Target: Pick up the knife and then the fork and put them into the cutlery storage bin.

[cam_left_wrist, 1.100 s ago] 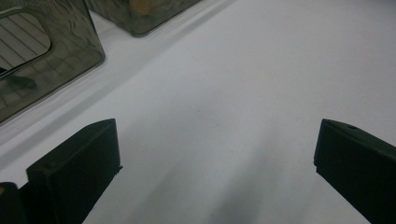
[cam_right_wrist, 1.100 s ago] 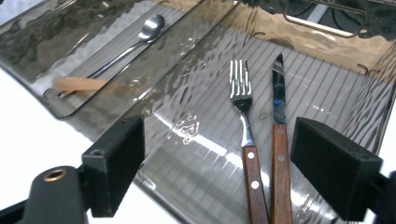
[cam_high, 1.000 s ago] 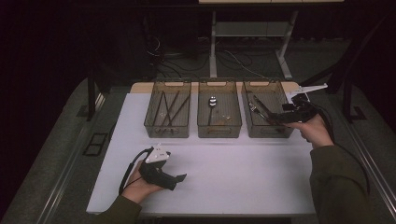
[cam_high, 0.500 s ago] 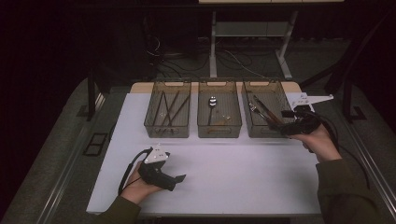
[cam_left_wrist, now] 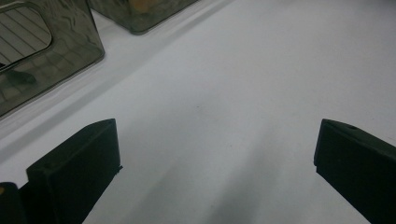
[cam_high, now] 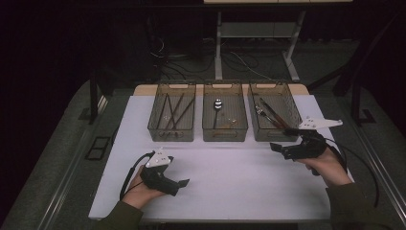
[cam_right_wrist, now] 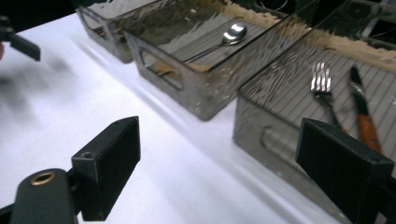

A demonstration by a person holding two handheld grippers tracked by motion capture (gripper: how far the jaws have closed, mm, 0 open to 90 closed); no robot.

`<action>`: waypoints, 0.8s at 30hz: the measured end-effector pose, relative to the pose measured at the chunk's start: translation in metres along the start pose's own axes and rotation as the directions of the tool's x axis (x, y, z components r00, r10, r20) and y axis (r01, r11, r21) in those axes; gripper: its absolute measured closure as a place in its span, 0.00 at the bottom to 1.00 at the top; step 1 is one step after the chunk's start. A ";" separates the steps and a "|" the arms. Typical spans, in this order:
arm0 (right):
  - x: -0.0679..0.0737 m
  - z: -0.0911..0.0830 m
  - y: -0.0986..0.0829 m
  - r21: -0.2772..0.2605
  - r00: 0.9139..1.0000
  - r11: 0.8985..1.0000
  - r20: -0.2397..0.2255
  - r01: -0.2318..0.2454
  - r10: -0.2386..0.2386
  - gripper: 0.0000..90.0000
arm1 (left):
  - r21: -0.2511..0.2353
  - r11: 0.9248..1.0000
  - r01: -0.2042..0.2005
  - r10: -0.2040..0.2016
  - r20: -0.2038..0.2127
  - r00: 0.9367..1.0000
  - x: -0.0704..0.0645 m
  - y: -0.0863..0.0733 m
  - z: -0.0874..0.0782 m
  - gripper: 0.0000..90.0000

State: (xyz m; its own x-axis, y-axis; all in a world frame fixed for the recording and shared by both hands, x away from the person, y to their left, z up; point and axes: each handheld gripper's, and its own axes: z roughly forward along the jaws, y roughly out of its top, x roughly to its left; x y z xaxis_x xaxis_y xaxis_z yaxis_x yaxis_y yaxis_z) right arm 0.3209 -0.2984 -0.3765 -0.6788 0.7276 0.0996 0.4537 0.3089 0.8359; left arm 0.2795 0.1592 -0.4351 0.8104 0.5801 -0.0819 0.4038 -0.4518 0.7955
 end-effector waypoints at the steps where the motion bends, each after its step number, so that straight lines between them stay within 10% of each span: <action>1: 0.003 0.000 -0.003 -0.003 1.000 1.000 0.000 0.001 -0.001 0.15 | 0.001 1.000 -0.002 0.002 -0.001 1.000 0.000 0.000 0.000 0.00; 24: 0.044 0.003 -0.068 -0.012 0.999 1.000 -0.051 0.012 -0.012 0.14 | 0.002 1.000 -0.007 0.007 0.001 1.000 -0.002 0.000 0.000 0.00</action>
State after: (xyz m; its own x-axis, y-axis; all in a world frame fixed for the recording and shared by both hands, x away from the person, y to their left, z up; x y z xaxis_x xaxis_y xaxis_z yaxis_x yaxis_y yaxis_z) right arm 0.2624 -0.2858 -0.4304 -0.7126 0.6918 0.1165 0.4386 0.3098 0.8436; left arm 0.2779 0.1581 -0.4344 0.8136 0.5763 -0.0772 0.3994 -0.4574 0.7946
